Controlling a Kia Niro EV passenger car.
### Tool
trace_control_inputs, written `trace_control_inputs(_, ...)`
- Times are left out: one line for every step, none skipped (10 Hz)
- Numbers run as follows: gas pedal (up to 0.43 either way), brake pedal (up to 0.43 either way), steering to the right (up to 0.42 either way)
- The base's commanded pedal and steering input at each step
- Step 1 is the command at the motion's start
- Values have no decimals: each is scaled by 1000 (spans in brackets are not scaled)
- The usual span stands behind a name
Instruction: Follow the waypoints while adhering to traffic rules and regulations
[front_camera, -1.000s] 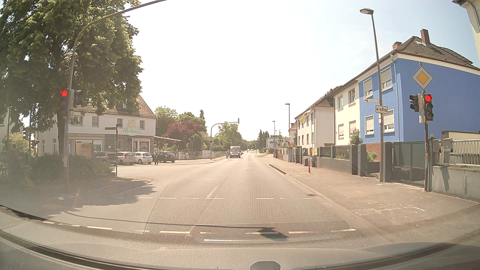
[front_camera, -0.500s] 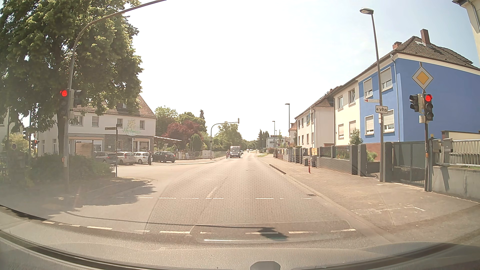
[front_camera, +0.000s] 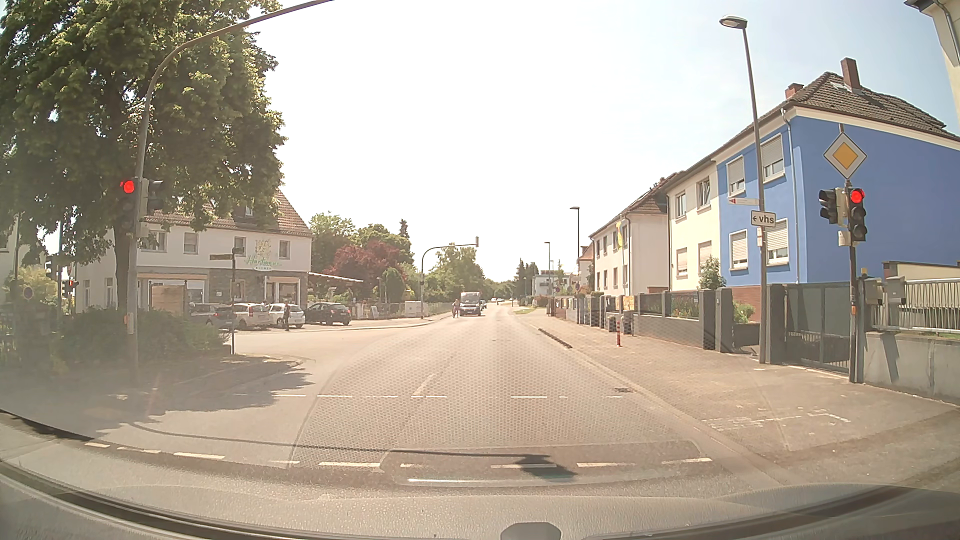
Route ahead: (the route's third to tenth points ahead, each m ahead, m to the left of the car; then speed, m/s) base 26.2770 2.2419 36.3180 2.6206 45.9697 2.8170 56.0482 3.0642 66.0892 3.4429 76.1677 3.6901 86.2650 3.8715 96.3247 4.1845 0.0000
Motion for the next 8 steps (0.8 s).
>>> trace_control_inputs(0, 268, 1)
trace_control_inputs(0, 268, 1)
trace_control_inputs(0, 262, 1)
trace_control_inputs(0, 268, 0)
trace_control_inputs(0, 268, 0)
trace_control_inputs(0, 268, 0)
trace_control_inputs(0, 262, 1)
trace_control_inputs(0, 268, 1)
